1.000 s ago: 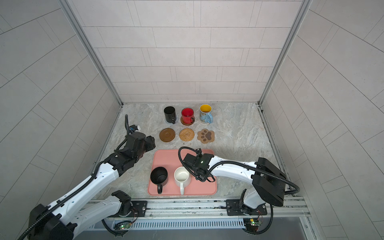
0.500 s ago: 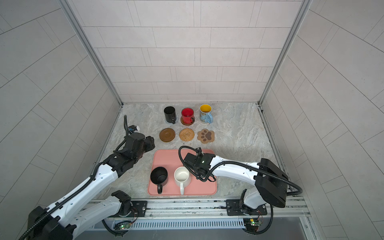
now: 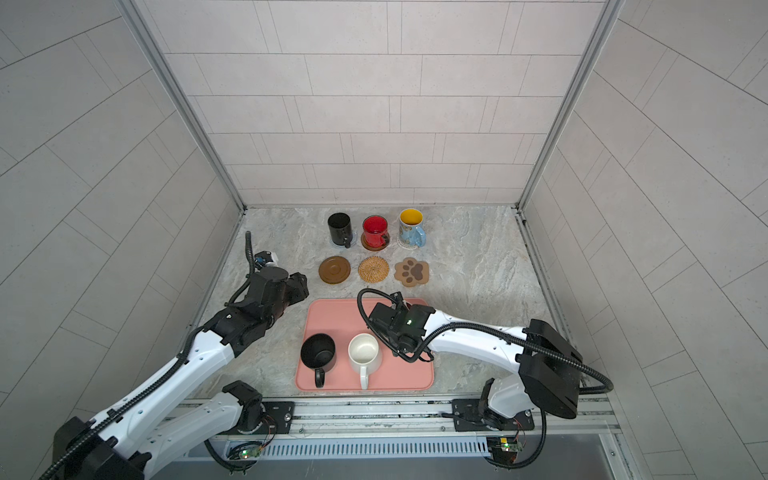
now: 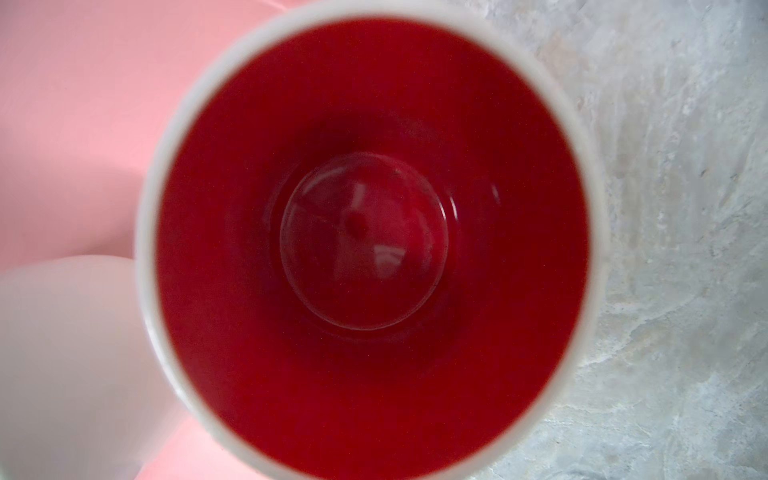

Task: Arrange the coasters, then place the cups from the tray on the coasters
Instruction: 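Lift the red-inside mug off the pink tray with the right gripper, then carry the red-inside mug with the right gripper toward the paw-shaped cork coaster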

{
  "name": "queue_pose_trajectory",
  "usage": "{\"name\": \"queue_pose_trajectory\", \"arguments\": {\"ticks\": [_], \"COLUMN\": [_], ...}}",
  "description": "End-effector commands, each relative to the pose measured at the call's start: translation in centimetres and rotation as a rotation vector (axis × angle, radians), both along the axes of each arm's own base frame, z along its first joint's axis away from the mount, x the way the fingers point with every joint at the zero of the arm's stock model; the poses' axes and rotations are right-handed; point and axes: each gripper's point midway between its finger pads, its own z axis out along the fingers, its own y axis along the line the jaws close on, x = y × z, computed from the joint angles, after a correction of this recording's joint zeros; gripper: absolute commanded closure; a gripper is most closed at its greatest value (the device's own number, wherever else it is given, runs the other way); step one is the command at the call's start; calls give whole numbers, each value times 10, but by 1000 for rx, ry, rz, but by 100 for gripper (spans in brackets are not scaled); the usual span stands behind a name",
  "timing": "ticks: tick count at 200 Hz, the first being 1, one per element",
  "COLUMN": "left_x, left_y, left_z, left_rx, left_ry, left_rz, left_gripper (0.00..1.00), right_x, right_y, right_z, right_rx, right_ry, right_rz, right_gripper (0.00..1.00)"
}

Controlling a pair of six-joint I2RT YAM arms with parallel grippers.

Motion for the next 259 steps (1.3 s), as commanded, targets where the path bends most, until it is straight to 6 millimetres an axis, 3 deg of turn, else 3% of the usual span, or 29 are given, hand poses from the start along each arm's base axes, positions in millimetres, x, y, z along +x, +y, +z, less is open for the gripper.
{"name": "queue_pose_trajectory", "arguments": {"ticks": [1,38,152,259], "left_x": [-6,-10,-5,-13], "left_y": [4,3,1,6], "left_z": [-9,-11,-8,-3], "left_rx": [11,27,-11,-10], "left_ry": [31,54,37,33], "left_rz": [5,-19,2,7], "left_gripper": [38,38,38,38], "right_x": [15,30,114,170], "right_y": [0,-9,-30,-50], "right_z": [27,38,76,76], "right_rx": [19,6,27,10], "right_ry": [-92,-107,-184,-189], "right_rz": [16,44,81,186], "right_gripper": [91,91,91,92]}}
